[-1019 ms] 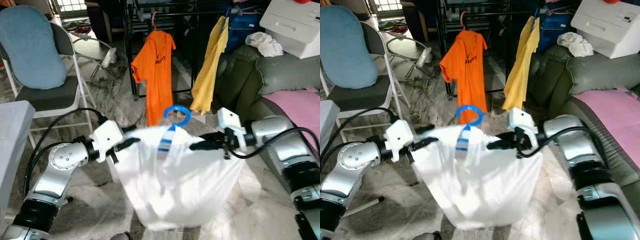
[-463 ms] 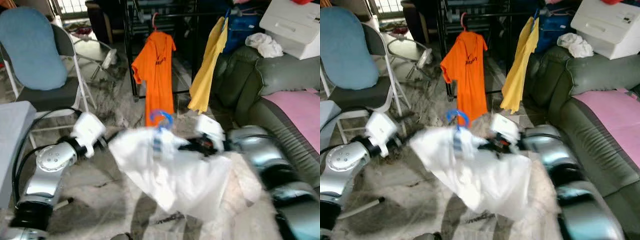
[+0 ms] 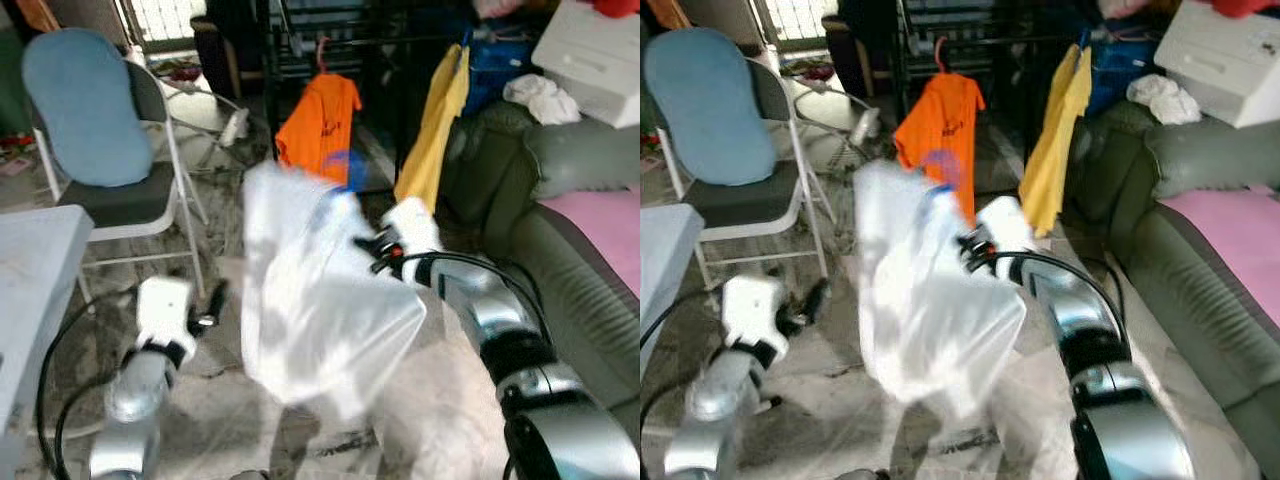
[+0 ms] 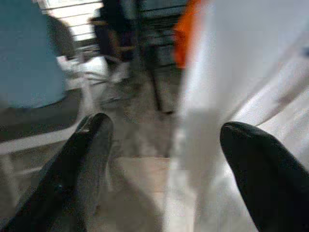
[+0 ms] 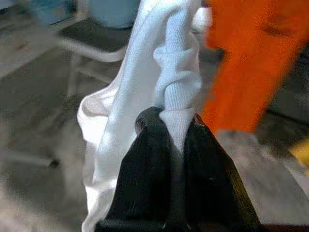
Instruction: Hang hanger
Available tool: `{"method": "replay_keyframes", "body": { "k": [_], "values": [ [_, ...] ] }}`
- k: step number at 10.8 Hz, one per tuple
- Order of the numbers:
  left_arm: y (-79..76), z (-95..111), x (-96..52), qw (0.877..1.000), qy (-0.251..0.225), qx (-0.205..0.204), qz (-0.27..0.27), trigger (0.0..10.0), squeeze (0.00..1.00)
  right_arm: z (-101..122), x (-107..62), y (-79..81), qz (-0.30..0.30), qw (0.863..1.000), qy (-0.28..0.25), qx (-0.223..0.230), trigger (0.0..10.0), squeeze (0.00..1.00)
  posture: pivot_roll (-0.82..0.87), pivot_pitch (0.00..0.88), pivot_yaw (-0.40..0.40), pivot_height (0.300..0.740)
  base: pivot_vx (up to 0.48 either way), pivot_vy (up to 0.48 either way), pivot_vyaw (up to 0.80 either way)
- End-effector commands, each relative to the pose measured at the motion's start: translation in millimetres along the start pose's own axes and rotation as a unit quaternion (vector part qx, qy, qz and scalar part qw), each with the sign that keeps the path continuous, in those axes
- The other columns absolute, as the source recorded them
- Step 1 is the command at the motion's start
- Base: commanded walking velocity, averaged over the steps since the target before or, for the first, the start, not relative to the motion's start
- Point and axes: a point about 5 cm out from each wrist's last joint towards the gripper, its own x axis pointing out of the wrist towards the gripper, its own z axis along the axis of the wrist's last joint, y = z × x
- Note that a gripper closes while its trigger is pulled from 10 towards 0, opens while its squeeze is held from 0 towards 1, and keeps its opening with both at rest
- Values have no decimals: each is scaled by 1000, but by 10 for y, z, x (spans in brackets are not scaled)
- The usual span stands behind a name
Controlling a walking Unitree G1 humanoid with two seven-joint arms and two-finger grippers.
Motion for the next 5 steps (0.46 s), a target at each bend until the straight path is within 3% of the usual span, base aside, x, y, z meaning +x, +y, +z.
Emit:
{"method": "replay_keyframes", "body": {
  "k": [1,2,3,4,5],
  "values": [
    [72,6,-34,1000,0,2,29,10000,1000,21,-48,-77,-40,999,-13,17,0,0,-31,0,6,740,0,0,0],
    [97,9,-70,998,-3,-8,58,10000,1000,-108,-140,-131,-103,994,-17,33,627,0,-28,0,-6,740,0,0,0],
    [127,46,-61,996,-12,-3,84,10000,961,-266,-291,-202,-192,981,-13,34,667,0,-31,0,-12,740,0,0,0],
    [138,46,-58,995,-12,-5,99,10000,0,-320,-356,-223,-232,971,-16,57,1686,0,-37,0,-13,740,0,0,0],
    [115,58,-74,994,-16,-11,107,10000,0,-356,-450,-150,-254,966,-24,48,10000,0,-44,0,-11,740,0,0,0]
  ]
}}
